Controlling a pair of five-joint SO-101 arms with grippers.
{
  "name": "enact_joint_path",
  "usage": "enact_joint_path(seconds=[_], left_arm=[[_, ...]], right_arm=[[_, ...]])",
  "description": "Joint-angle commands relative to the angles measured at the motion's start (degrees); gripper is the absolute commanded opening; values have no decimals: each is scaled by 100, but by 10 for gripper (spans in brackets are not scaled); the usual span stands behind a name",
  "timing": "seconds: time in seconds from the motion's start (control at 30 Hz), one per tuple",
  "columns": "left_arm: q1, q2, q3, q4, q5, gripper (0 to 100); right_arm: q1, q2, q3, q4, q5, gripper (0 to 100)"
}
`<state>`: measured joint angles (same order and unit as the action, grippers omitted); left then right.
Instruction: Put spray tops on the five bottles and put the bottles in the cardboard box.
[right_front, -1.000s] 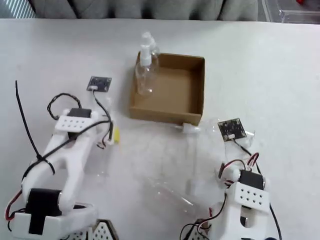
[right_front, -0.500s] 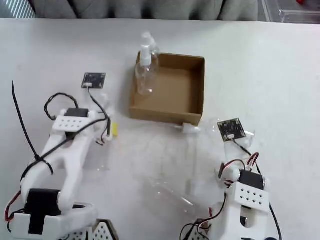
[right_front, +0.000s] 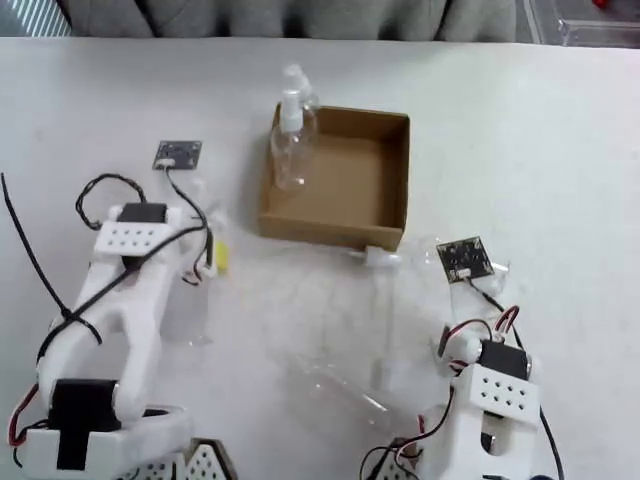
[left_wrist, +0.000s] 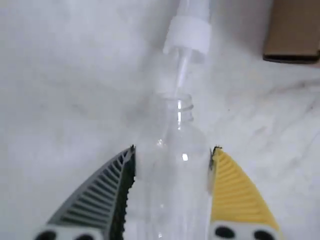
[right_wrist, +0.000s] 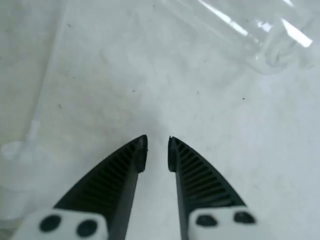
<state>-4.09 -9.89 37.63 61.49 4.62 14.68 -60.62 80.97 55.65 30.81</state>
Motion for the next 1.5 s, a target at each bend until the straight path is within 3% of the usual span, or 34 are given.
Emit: enact_joint_path(seconds=[0.0, 0.23, 0.33, 0.97, 1.27, 1.37, 1.47], left_arm=[[-215, -778, -176, 97, 18, 19], [-207, -2378, 633, 167, 26, 19], [-286, -2756, 607, 598, 18, 20], [-338, -3811, -1565, 2910, 18, 20], [-295, -3802, -1538, 2901, 141, 20], [-127, -3811, -1134, 2558, 791, 37], [286, -3811, -378, 2057, 1275, 129]], right_arm=[[40, -66, -35, -110, 53, 49], [40, -66, -35, -110, 53, 49], [40, -66, -35, -110, 53, 49], [48, -66, -35, -84, 53, 49], [48, -66, -35, -84, 53, 49], [48, -66, -35, -84, 53, 49], [48, -66, -35, -84, 53, 49]])
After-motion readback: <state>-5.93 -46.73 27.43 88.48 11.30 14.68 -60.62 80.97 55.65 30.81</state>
